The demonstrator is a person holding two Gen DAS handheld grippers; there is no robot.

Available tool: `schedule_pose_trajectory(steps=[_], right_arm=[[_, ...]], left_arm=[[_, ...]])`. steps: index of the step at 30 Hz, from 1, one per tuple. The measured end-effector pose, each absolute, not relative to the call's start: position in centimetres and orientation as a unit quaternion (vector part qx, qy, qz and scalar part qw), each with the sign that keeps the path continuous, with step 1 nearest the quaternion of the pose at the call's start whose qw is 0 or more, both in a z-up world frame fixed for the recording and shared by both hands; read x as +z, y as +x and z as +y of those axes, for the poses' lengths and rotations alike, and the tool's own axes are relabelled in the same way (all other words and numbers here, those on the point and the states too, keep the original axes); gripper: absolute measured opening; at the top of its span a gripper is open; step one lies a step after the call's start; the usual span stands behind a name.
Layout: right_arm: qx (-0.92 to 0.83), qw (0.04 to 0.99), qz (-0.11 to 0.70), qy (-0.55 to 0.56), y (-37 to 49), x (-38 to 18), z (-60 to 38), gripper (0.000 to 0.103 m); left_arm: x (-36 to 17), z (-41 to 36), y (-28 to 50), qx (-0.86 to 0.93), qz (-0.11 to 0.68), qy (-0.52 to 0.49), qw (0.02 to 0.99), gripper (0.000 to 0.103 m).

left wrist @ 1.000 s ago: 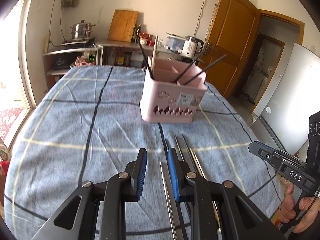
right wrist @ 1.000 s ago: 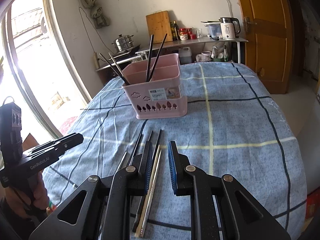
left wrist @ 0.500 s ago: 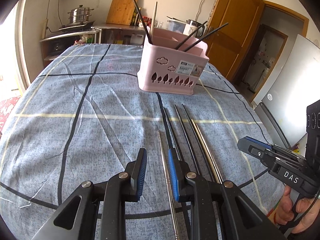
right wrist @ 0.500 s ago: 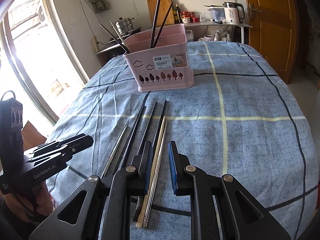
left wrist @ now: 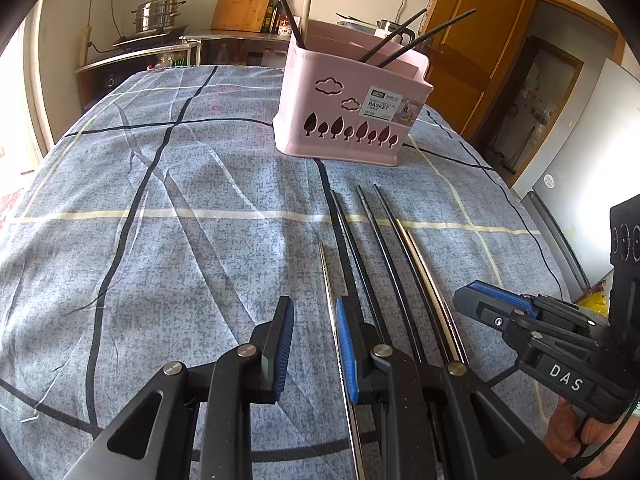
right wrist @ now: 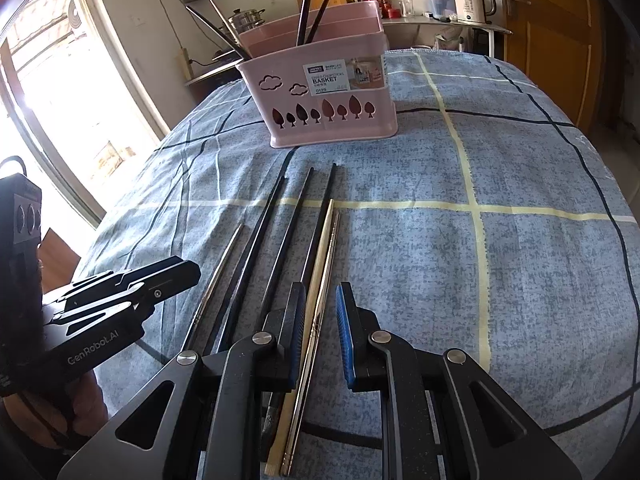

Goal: Organize utensils
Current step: 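Move both open tools back toward the remaining chopsticks, then grasp a thin chopstick with the left tool while the right tool grasps a metal one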

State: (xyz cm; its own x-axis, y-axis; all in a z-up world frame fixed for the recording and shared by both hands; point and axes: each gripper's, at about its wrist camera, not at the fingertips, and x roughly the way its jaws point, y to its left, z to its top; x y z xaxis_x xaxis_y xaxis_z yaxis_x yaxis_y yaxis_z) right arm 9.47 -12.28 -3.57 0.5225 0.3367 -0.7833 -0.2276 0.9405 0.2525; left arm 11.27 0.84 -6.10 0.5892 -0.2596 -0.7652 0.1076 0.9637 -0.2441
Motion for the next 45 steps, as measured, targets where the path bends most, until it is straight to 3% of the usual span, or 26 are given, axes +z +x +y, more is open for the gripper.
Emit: schedule_pose_trajectory(steps=[18,23,45], right_arm=[[0.143,0.866,0.478,0.040,10.1,-4.9,-12.6,0.012],[0.140,0.865,0.480,0.033,10.1,-4.9,-13.0,0.009],[0.111,0.857,0.501,0.043,14.4,-4.8,-14.0,0.010]], left_arm=[[-7.3,-1.1,12.3,-0.084,0.447,-0.047,0.889,0.022],[-7.3,-0.3,12.6,-0.073,0.452,-0.054,0.888,0.008],[-7.1,-0.8,16.4,-0.078,0.478,-0.045,0.874,0.008]])
